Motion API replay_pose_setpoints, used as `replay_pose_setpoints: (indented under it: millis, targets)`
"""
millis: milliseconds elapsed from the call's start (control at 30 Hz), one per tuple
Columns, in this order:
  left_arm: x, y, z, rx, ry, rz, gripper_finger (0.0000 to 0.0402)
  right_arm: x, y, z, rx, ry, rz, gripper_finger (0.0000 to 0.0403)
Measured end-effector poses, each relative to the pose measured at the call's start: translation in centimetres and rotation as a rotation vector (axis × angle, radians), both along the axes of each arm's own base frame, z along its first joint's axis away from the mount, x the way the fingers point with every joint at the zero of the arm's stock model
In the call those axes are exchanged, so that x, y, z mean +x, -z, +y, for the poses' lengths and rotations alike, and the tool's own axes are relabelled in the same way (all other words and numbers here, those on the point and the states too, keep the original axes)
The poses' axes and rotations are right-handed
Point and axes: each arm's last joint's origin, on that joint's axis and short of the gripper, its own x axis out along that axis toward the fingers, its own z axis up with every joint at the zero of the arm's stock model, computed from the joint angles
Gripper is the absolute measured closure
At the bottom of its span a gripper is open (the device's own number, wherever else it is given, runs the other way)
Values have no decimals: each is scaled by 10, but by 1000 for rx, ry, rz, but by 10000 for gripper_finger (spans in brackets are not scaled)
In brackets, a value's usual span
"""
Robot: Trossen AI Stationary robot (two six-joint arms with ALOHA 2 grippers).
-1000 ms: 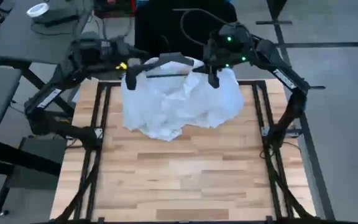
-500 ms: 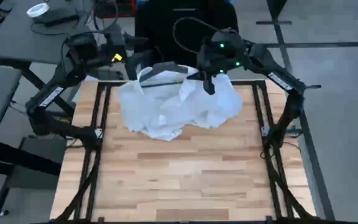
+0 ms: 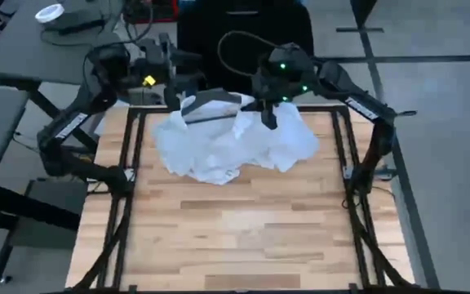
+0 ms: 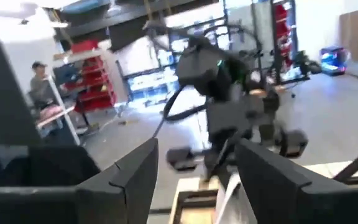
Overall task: Hang clothes
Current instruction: Hang the white polo on the rack
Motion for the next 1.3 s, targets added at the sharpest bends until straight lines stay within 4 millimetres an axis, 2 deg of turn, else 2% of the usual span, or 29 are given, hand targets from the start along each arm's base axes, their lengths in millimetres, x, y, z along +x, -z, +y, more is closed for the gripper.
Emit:
replay_pose_setpoints:
  millis: [100,200,267,367,433,700,967,1133,1300]
  targets:
    - [3,1,-3,-3,19,4,215,0,-1,0,4,-2,-13,375]
    - [4,-1,-5,-16,28,-11,245,-1,0,-3,18,15,-3,375]
    - [4,-2,-5,-26,29,-27,282,-2,0,-4,21,20,1,375]
    - [3,-2,-5,-39,26,-25,361,-2,0,-4,23,20,1,375]
    - [3,-1,-5,-45,19,-18,390,-2,0,-5,22,27,1,375]
    - [3,1,0,-167,-157,-31,400,-3,0,-11,3,87,7,375]
    - [3,1,2,-153,-225,-34,395,-6,-1,-20,-16,131,-1,375]
    - [1,11,6,-87,-323,82,369,-13,-2,-33,-5,172,-8,375]
    - [0,29,15,-126,-418,253,324,-18,-2,-43,-4,208,-9,375]
